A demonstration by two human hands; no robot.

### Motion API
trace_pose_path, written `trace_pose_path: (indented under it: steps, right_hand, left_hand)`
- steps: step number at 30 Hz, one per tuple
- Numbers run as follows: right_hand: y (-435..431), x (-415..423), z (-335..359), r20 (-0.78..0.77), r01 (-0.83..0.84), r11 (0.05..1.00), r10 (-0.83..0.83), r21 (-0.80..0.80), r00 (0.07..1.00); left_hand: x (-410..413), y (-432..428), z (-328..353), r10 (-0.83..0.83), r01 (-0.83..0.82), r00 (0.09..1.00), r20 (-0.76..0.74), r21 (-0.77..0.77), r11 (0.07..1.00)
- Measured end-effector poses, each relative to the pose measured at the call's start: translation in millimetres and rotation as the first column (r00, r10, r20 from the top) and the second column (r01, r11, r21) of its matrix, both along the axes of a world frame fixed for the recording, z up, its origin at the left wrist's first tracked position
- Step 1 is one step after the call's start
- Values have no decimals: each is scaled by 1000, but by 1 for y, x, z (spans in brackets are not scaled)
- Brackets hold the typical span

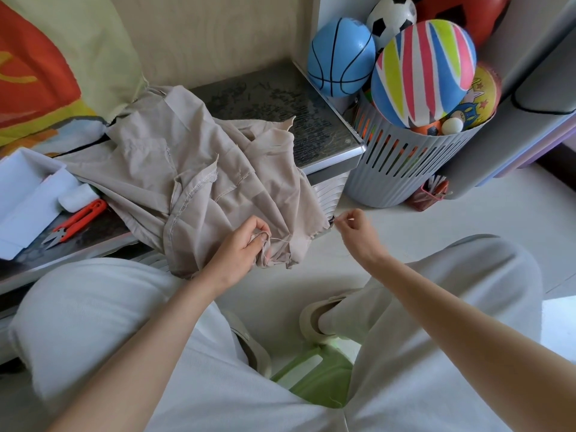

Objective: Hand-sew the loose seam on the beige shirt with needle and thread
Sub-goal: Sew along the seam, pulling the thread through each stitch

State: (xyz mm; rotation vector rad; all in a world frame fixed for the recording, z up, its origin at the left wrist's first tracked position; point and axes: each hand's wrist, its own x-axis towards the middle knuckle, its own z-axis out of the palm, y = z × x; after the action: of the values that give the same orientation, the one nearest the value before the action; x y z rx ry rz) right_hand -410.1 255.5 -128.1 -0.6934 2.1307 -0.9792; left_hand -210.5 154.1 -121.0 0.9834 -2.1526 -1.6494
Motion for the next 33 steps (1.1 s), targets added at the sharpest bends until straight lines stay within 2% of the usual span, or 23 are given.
trace_pose_path:
  steps: [4,7,10,16,21,26,29,31,33]
  right_hand:
    - [-9,25,15,171,-166,980,183,-107,968]
    - [-18,43,25,310,-309,940,339,-144,888]
    - [-23,53,26,334,-383,914,405,-132,851]
    - [-26,50,22,313,-294,947,320,-126,894]
    - [-27,31,9,89,-99,995,101,-22,991]
    - [-25,16,-9,-32,0,991,4,132,999]
    - [-19,12,-18,-55,20,981,-9,193,998]
    - [-14,15,-18,-25,-4,991,7,132,1000]
    - [-12,23,-10,24,-39,999,39,-11,999]
  left_hand:
    - [0,0,1,0,0,1000,3,7,1000]
    - [1,0,1,4,-4,1000,-11,21,1000]
    - [0,0,2,6,-5,1000,-18,25,1000]
    - [2,-1,3,32,-32,999,-16,40,999]
    - [4,-1,3,34,-32,999,-31,63,997]
    - [5,1,8,37,-35,998,-41,47,998]
    - [5,1,10,48,-46,998,-36,46,998]
    - [4,1,11,48,-47,998,-28,47,998]
    - [4,1,11,48,-46,998,-30,55,997]
